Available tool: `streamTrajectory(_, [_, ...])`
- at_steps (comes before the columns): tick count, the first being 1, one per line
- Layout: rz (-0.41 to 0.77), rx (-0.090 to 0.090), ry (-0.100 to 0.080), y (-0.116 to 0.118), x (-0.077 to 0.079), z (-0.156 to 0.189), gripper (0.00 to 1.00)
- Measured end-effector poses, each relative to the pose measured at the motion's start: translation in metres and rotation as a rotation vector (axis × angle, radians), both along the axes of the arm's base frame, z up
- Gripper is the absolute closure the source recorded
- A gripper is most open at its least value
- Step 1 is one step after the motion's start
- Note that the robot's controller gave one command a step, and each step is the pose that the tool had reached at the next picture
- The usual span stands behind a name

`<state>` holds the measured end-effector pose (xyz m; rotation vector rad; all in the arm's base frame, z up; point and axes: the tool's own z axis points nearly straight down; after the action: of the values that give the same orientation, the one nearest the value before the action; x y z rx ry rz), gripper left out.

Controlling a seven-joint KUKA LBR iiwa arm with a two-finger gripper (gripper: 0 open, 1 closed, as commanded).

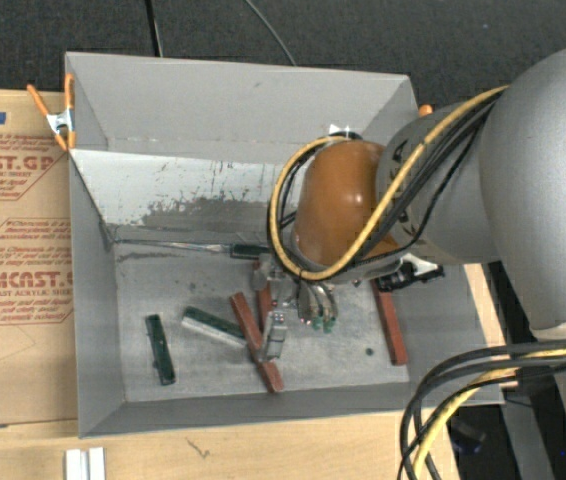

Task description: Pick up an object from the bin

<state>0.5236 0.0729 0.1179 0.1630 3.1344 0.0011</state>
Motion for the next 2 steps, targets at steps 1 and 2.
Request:
streamTrajectory(1, [-0.094, 0.0, 0.01, 0.016, -0.034, 0.007, 0.0])
streamTrajectory(2, [-0.231, 0.001, 0.002, 0.045, 0.003, -0.005, 0.0])
